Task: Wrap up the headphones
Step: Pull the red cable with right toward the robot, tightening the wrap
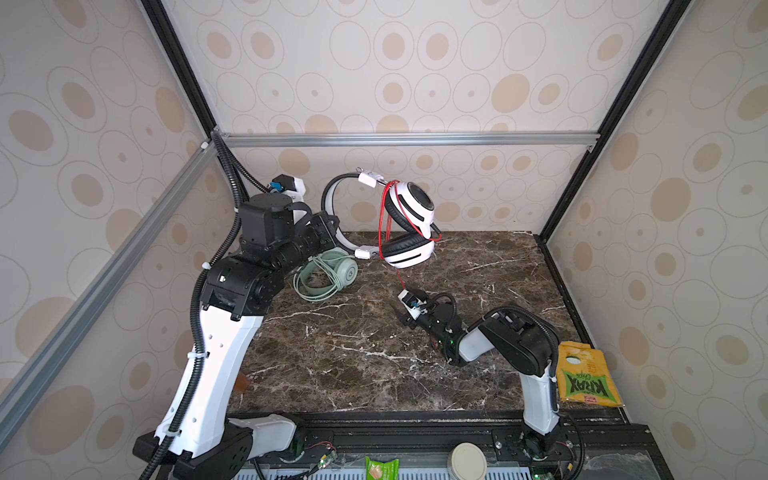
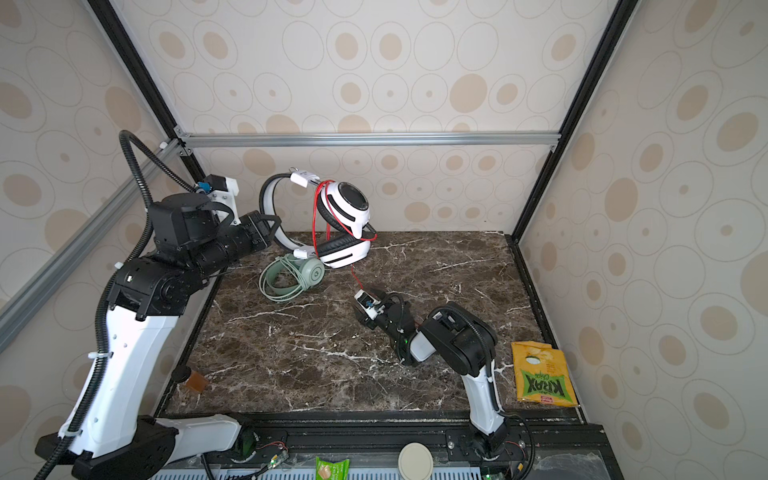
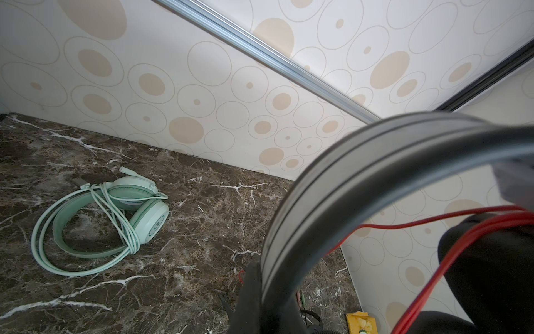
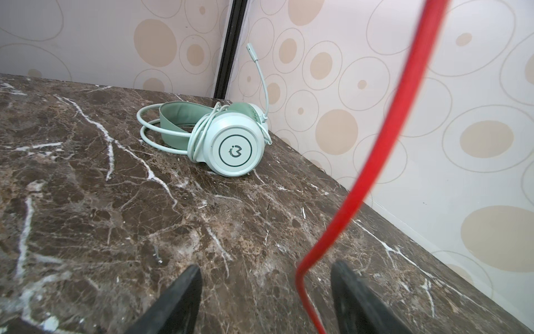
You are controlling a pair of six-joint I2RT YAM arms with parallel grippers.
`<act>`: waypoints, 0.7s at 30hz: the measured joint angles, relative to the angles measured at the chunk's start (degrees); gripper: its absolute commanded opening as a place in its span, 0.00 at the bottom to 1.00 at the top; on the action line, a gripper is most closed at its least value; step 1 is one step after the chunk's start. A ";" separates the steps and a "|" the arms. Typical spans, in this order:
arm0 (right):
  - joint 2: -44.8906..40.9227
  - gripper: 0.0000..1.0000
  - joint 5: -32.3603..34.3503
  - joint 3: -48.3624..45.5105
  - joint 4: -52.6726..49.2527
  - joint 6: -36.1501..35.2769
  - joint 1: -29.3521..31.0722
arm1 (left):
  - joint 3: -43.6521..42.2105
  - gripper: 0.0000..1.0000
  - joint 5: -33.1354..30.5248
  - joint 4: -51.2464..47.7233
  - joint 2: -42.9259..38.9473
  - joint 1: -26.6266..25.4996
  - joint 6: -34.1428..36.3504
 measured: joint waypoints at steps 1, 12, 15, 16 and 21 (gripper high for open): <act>0.00 0.47 -0.04 0.15 0.07 0.11 -0.02 | 0.13 0.00 0.00 0.00 0.00 0.00 0.00; -1.09 0.00 -3.65 -4.37 0.87 3.74 -0.09 | 1.86 0.00 -0.68 -0.48 0.33 0.00 0.00; -4.94 0.00 -5.77 -9.75 0.52 4.87 0.00 | 1.99 0.00 -1.40 -0.94 0.96 0.00 0.02; -6.99 0.00 -6.16 -11.78 0.02 5.20 0.13 | 2.03 0.00 -1.79 -1.05 1.22 0.02 0.00; -23.04 0.00 -6.12 -16.68 -16.17 6.32 3.89 | 2.47 0.00 -3.74 -1.11 3.19 0.81 -0.44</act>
